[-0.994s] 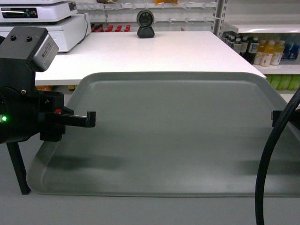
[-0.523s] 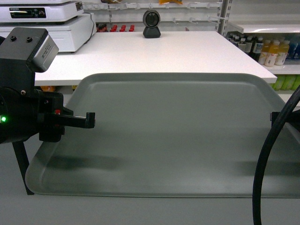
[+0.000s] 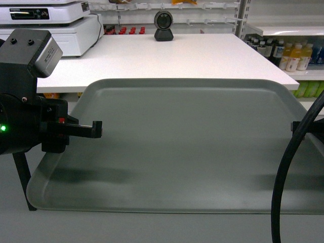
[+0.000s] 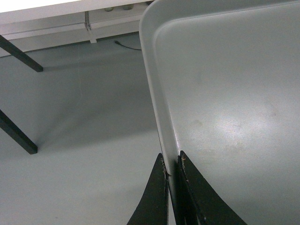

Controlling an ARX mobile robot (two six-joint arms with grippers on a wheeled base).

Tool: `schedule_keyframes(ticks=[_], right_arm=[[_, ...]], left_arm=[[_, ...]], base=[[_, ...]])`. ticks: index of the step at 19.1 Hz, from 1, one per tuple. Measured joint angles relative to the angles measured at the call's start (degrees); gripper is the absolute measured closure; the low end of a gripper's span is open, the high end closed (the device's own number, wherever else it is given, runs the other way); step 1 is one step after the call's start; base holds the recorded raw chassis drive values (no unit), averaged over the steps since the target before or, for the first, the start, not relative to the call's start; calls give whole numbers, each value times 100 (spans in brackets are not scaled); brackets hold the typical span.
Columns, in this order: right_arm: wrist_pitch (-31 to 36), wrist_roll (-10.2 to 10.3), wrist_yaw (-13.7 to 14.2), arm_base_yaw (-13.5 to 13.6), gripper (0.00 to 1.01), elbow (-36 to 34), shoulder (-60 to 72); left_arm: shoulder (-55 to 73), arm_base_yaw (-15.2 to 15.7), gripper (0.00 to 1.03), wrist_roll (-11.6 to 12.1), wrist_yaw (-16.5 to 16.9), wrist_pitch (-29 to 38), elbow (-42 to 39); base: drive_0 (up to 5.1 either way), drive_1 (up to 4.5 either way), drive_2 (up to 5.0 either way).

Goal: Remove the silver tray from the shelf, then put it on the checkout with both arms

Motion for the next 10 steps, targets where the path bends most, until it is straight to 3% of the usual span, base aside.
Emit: schedule_keyframes(ticks=[7,10], right_arm=[[0,0,0,0,98,0,0],[-4,0,7,0,98,0,0]], left_arm=[[0,0,100,0,0,0,0],[0,0,100,2,-7,-15,0]], base=[[0,0,0],[6,282,-270]])
